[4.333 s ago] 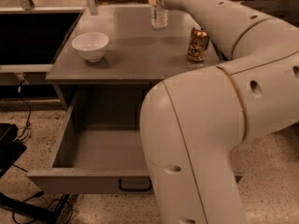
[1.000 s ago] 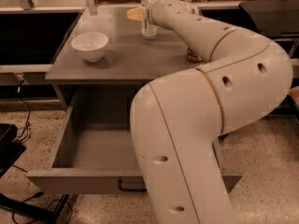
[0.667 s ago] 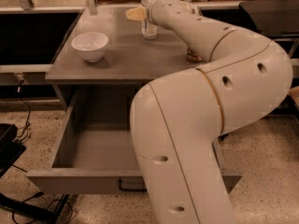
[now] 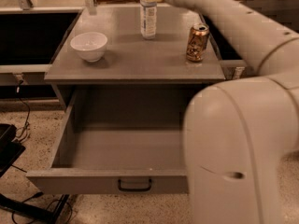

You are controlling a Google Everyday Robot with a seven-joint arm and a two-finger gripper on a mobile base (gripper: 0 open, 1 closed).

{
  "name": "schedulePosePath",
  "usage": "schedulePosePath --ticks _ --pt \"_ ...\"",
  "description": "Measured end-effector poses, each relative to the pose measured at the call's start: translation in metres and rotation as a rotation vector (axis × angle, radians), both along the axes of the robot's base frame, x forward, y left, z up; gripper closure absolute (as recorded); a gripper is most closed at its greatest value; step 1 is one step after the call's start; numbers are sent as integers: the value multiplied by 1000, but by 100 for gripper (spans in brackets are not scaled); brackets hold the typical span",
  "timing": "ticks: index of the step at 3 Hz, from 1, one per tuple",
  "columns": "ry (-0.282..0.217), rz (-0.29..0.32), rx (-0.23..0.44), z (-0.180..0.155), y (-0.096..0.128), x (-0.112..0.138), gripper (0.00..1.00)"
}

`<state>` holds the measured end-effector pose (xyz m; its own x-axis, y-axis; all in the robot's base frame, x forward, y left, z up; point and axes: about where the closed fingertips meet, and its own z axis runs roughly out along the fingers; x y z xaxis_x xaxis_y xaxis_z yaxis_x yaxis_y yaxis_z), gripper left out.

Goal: Pick blue plastic bottle from top drawer and place on counter

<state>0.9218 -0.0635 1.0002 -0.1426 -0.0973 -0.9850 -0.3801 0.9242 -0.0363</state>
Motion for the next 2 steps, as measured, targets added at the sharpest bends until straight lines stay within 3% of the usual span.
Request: schedulePosePath --ticks 1,2 --pt "-73 87 -9 69 -49 -44 0" --pt "-92 184 -78 93 -82 -89 0"
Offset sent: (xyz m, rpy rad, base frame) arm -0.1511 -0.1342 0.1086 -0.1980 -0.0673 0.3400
